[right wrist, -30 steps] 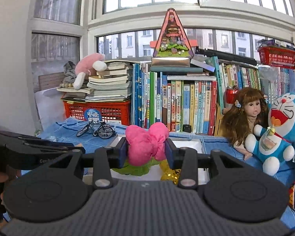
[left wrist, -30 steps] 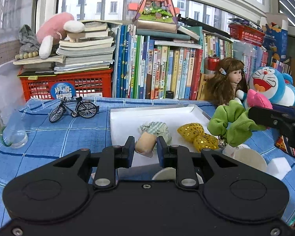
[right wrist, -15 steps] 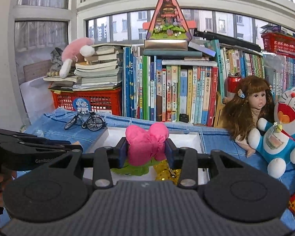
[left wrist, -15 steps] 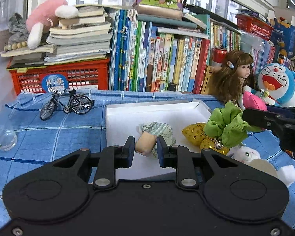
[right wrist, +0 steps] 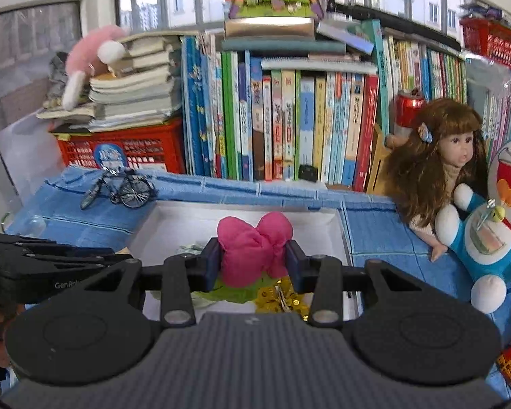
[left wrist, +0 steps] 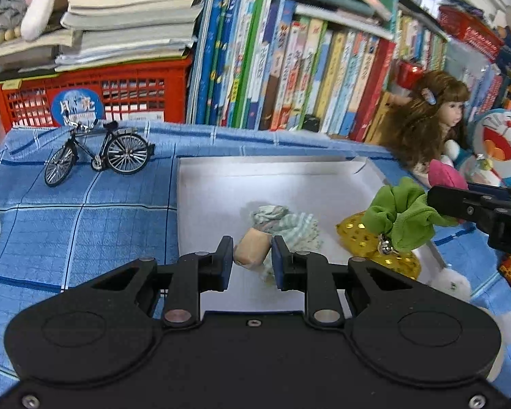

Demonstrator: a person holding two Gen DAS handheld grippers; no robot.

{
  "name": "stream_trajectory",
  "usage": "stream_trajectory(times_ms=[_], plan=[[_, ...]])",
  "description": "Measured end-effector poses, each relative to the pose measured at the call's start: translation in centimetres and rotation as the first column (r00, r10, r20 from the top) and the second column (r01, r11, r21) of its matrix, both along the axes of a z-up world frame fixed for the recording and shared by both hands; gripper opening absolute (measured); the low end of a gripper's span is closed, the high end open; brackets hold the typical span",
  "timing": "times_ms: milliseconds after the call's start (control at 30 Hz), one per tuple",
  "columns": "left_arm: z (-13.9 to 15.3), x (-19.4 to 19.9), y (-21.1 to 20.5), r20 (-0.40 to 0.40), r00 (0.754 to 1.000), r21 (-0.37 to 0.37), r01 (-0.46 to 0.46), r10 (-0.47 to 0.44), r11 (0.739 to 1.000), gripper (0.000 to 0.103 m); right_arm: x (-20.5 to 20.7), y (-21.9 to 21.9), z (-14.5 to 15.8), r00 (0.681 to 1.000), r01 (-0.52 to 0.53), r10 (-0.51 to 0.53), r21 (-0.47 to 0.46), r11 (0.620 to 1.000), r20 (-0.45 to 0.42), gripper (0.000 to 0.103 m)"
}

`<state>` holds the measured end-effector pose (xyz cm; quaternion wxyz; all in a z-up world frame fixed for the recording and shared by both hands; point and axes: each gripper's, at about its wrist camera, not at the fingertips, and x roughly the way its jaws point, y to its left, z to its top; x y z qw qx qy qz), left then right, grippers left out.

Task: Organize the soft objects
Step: 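Carry the cork piece with the left gripper into the tray while the right gripper drops the scrunchie there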

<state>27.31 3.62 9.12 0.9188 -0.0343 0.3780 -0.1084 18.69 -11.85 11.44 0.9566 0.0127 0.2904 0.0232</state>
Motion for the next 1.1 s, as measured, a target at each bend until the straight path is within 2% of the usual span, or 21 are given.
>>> stream_trajectory(times_ms=[433,1100], plan=[[-3.1,3.5,-0.3,-0.073,0.997,0.026,-0.019,0.021,0.999,0.023,4.6,2.4,-2.6,0.991,0.004,-0.017,-0.090,0.996,-0.135,0.045],[-5.1,3.9,-0.4,-0.109,0.994,0.028,0.005,-0.002,1.000,0.023,6.5,3.1,-5.6,0.961,-0.036,0.020,-0.053,0.998,-0.277,0.047]])
